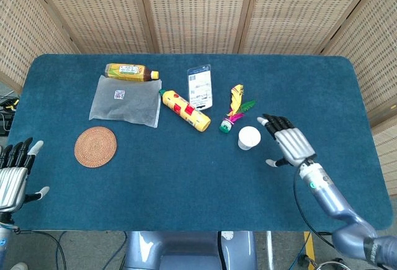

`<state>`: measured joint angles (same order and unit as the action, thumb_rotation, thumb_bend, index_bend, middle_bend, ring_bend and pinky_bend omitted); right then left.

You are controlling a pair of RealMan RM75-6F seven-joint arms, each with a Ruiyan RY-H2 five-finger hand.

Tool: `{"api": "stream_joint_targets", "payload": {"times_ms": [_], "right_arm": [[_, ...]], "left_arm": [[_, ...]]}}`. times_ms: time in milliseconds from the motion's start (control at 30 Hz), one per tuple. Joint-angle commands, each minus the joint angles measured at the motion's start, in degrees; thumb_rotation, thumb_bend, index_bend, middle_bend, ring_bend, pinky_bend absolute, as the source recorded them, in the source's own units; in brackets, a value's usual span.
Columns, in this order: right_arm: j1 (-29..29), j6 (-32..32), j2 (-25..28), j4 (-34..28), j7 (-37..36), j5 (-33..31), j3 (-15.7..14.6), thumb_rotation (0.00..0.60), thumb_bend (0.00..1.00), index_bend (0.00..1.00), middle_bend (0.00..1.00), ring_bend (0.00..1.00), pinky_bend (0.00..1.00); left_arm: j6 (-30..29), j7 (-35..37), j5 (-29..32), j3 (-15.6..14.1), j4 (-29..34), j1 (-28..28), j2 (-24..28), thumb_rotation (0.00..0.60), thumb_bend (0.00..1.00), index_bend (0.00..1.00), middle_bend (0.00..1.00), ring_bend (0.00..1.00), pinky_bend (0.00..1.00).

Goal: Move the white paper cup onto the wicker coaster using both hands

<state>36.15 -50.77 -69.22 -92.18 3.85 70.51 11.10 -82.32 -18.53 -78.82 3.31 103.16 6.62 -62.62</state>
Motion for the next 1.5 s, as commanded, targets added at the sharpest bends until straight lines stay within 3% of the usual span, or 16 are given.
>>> {"api": "stream_joint_targets", "payload": {"times_ms": [33, 333, 600, 700, 767, 867, 1067, 1233, 1367, 1500], "right_arm": [[6.37, 6.98, -4.94, 5.83, 3.35, -7.52, 2.4, 0.6, 0.0, 0.02, 0.03, 0.0, 0.07], [11.54, 10.83, -11.67, 14.3, 10.52, -17.64, 1.41, 0.6, 0.0, 0.04, 0.06, 0.0, 0.11], [13.08, 13.02, -12.24, 15.21, 12.41, -21.98, -0.1, 0.6, 0.0, 0.1, 0.13, 0.06, 0.23], [13.45, 12.27, -13.15, 16.35, 12.87, -22.22, -0.42, 0.6, 0.0, 0.17, 0.23, 0.19, 0.4], [13.42, 11.4, -14.09, 17.41, 12.61, -22.05, -0.37, 0.6, 0.0, 0.23, 0.33, 0.33, 0.54], [13.21, 9.26, -15.63, 19.08, 12.51, -21.27, -0.25, 0.6, 0.02, 0.35, 0.44, 0.45, 0.63], [12.56, 7.49, -14.94, 15.57, 9.04, -16.55, 0.69, 0.6, 0.05, 0.39, 0.48, 0.47, 0.65], [13.64, 7.95, -12.81, 8.11, 6.71, -11.54, 1.94, 0.6, 0.05, 0.39, 0.49, 0.47, 0.65], [15.76, 9.18, -13.22, 5.28, 7.16, -10.59, 2.85, 0.6, 0.05, 0.4, 0.49, 0.47, 0.65], [19.58, 11.13, -15.97, 6.69, 10.6, -12.38, 3.28, 0.6, 0.05, 0.4, 0.49, 0.47, 0.65]], "left_arm": [[1.02, 0.05, 0.82, 0.14, -0.5, 0.46, -0.18, 0.6, 0.0, 0.0, 0.0, 0.0, 0.0], [2.61, 0.36, 2.4, 0.56, -1.18, 1.32, -0.31, 0.6, 0.0, 0.0, 0.0, 0.0, 0.0], [3.59, 0.34, 2.98, 0.6, -1.31, 1.92, -0.33, 0.6, 0.0, 0.0, 0.0, 0.0, 0.0], [3.75, 0.27, 3.16, 0.62, -1.28, 2.08, -0.37, 0.6, 0.0, 0.0, 0.0, 0.0, 0.0], [3.75, 0.24, 3.12, 0.57, -1.25, 2.13, -0.39, 0.6, 0.0, 0.0, 0.0, 0.0, 0.0], [3.75, 0.28, 3.23, 0.56, -1.25, 2.16, -0.37, 0.6, 0.0, 0.0, 0.0, 0.0, 0.0], [4.08, 0.96, 3.72, 0.69, -1.39, 2.32, -0.12, 0.6, 0.0, 0.0, 0.0, 0.0, 0.0], [4.64, 1.93, 3.7, 0.58, -1.29, 2.52, 0.29, 0.6, 0.0, 0.0, 0.0, 0.0, 0.0], [4.93, 2.68, 3.44, 0.4, -1.11, 2.6, 0.67, 0.6, 0.0, 0.0, 0.0, 0.0, 0.0], [4.97, 3.6, 3.13, 0.31, -1.04, 2.6, 1.08, 0.6, 0.0, 0.0, 0.0, 0.0, 0.0]]}}
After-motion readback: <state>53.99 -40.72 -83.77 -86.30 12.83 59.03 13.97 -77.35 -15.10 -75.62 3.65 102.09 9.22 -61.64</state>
